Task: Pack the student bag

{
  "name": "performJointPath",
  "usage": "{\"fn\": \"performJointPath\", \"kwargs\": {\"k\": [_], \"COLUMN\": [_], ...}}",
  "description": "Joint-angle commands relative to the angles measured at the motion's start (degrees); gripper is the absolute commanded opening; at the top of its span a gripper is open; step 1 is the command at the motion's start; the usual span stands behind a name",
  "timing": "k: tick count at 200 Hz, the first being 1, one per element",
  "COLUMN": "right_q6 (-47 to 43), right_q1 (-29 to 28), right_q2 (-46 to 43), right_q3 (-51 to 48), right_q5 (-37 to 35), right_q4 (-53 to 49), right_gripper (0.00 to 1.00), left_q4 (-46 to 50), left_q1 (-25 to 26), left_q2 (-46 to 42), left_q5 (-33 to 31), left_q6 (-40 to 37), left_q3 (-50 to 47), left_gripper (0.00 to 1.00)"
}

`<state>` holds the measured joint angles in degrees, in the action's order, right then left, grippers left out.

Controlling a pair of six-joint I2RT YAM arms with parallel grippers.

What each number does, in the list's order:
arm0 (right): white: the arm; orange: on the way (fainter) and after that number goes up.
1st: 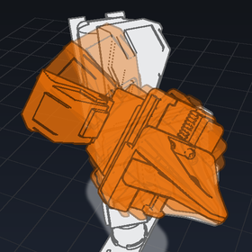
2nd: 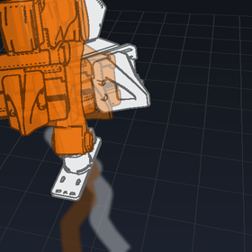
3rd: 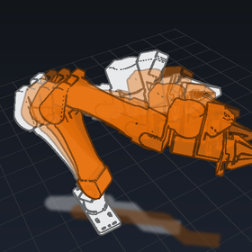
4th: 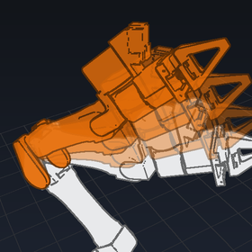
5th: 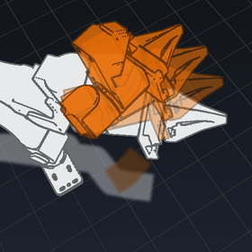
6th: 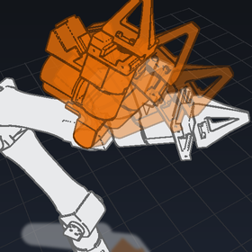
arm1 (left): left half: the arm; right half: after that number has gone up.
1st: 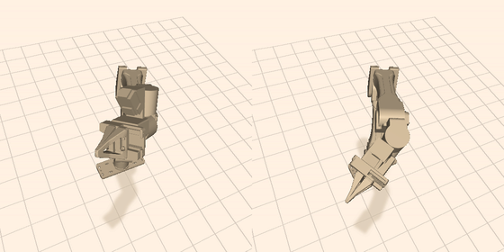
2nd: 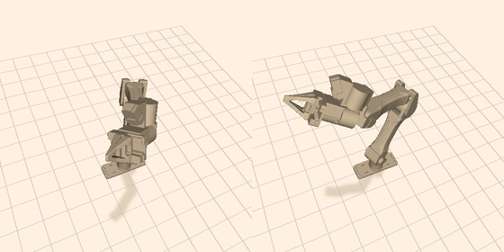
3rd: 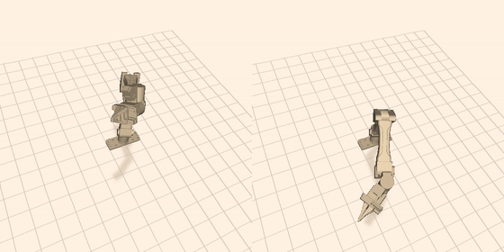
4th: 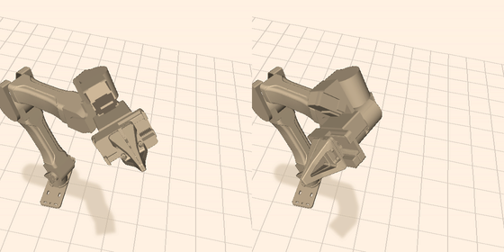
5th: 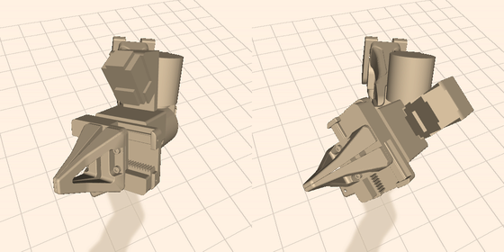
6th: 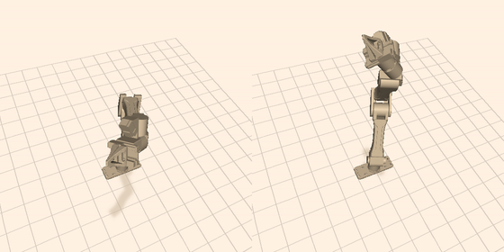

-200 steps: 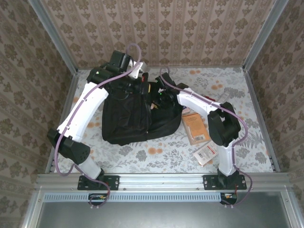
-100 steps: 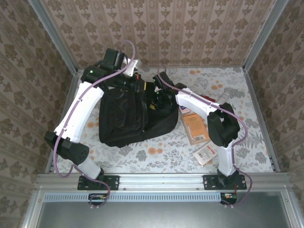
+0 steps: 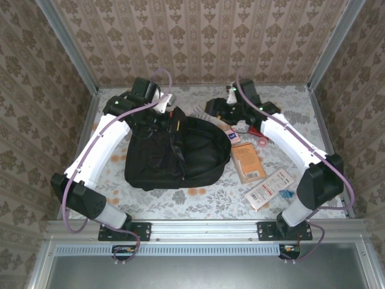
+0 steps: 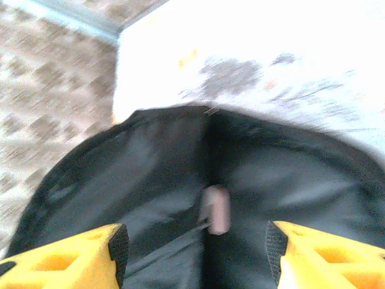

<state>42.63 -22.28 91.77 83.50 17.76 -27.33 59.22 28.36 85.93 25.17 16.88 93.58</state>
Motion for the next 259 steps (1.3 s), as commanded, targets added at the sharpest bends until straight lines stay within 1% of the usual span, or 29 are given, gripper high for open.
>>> {"fn": "performJointPath", "kwargs": {"k": [1, 22, 30, 41, 54, 57, 65, 77, 90, 95, 112, 139, 149, 178, 198, 228, 241, 259], "right_q6": [-5.82, -7.20, -7.44, -7.00, -5.36, -4.73, -3.18, -0.89, 1.57, 2.59, 4.96, 5.10, 5.33, 8.10, 8.90, 7.66, 6.09, 4.71], "right_q1": [2.20, 3.17, 3.47, 4.42, 6.71, 7.35, 9.31, 12.14, 15.31, 16.60, 21.95, 31.49, 33.25, 33.79, 33.86, 33.88, 33.96, 33.89], "right_q2": [-0.33, 0.08, -0.01, -0.47, -1.66, -2.02, -3.48, -6.77, -10.42, -11.56, -16.71, -24.85, -26.13, -28.27, -30.81, -31.71, -31.28, -27.89], "right_q3": [-2.25, -5.77, -7.77, -10.95, -15.43, -16.51, -19.51, -24.18, -28.05, -29.30, -34.95, -44.76, -46.40, -50.28, -52.54, -53.40, -53.30, -52.27], "right_q5": [-14.04, -22.72, -25.00, -26.26, -26.40, -26.50, -26.97, -28.15, -29.24, -29.15, -25.39, -15.11, -12.86, -7.76, -6.65, -4.23, -2.99, 0.48], "right_q4": [-11.67, -15.46, -16.08, -16.31, -16.10, -16.14, -15.86, -15.31, -16.07, -16.62, -16.67, -11.35, -11.15, -11.74, -12.86, -14.83, -13.34, -9.91], "right_gripper": [0.65, 0.67, 0.68, 0.70, 0.71, 0.72, 0.73, 0.77, 0.88, 0.89, 0.90, 0.91, 0.92, 0.93, 0.94, 0.97, 0.96, 0.95], "left_q4": [-4.29, -7.37, -8.97, -11.35, -13.93, -14.34, -15.46, -16.66, -17.85, -18.23, -20.64, -24.72, -25.61, -26.44, -26.89, -26.96, -27.12, -27.08], "left_q1": [-0.36, -1.04, -1.27, -1.78, -1.83, -3.29, -3.75, -3.93, -3.80, -3.84, -3.84, -3.71, -3.66, -2.97, -2.61, -2.60, -2.59, -2.57], "left_q2": [-4.37, -6.28, -7.27, -8.59, -9.87, -10.02, -10.46, -10.94, -11.37, -11.53, -12.35, -13.13, -13.07, -13.02, -13.42, -14.12, -14.37, -14.48], "left_q5": [-3.45, -7.39, -8.75, -9.69, -8.45, -8.20, -7.60, -7.10, -6.51, -6.32, -5.30, -3.81, -3.06, -2.24, -2.00, -1.97, -1.88, -1.79], "left_q6": [1.08, 2.62, 3.33, 4.27, 5.38, 5.64, 6.24, 6.47, 6.59, 6.67, 7.05, 8.45, 8.73, 8.74, 8.69, 8.55, 8.52, 8.48], "left_q3": [-1.74, -4.41, -6.20, -8.84, -11.59, -12.04, -13.09, -14.05, -14.93, -15.35, -17.52, -22.03, -23.28, -24.48, -24.67, -25.02, -25.11, -25.06], "left_gripper": [0.00, 0.00, 0.00, 0.00, 0.00, 0.00, 0.00, 0.00, 0.00, 0.00, 0.00, 0.00, 0.00, 0.00, 0.00, 0.00, 0.00, 0.00]}}
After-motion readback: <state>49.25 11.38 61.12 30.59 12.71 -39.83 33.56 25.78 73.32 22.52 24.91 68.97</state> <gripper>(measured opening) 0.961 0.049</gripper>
